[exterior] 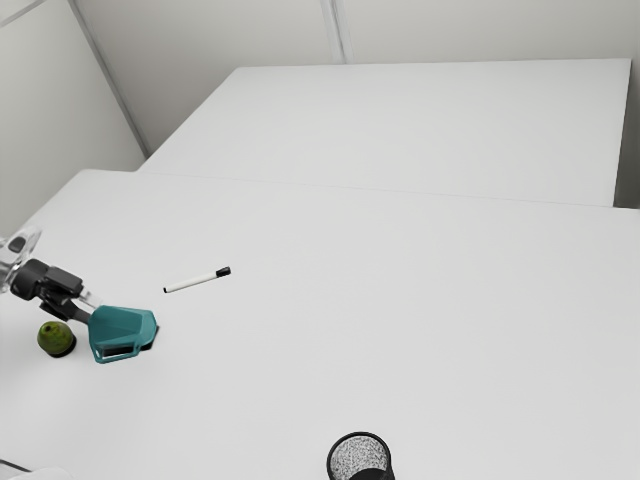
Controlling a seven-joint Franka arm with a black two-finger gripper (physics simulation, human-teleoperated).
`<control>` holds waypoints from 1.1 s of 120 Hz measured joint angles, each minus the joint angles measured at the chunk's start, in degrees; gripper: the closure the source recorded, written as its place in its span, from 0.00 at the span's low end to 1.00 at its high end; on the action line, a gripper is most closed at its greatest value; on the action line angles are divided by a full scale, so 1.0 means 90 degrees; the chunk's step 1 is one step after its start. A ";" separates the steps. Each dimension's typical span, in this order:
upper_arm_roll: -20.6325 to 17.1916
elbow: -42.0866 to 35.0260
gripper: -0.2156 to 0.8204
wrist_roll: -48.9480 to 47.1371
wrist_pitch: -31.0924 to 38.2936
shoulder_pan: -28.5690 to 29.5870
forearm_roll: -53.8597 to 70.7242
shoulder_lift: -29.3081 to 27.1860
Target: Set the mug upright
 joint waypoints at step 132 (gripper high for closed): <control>-0.0055 -0.0021 0.90 0.0388 -0.0051 -0.0098 -0.0179 0.0089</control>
